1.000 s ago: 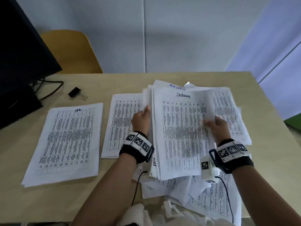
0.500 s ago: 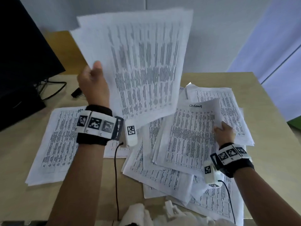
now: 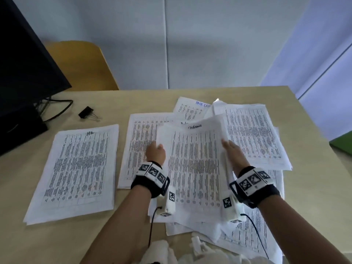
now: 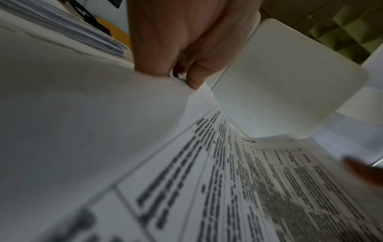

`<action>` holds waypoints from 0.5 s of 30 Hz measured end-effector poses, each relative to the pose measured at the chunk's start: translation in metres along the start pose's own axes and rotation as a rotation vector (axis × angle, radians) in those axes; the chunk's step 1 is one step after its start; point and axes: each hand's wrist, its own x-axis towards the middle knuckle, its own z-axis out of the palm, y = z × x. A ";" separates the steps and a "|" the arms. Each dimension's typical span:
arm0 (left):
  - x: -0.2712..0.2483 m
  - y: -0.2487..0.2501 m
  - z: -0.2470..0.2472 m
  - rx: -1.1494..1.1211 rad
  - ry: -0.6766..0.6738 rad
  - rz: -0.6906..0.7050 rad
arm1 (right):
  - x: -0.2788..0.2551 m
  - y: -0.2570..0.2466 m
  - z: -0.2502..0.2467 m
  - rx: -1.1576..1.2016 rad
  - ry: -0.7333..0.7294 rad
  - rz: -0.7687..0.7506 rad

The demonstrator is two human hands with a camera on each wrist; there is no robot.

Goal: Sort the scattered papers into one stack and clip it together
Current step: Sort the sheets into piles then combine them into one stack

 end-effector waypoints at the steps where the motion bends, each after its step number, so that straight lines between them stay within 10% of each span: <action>1: -0.001 -0.002 0.003 -0.005 0.001 -0.002 | -0.001 0.003 0.006 -0.136 -0.029 -0.030; 6: -0.008 -0.005 0.003 0.004 0.000 0.008 | -0.001 0.014 0.033 -0.797 0.094 -0.029; 10: -0.014 -0.011 0.004 0.071 -0.031 0.034 | 0.001 0.015 0.042 -0.653 0.108 -0.029; 15: -0.017 -0.011 0.002 0.051 -0.024 0.040 | -0.017 0.013 0.052 -0.728 0.048 -0.547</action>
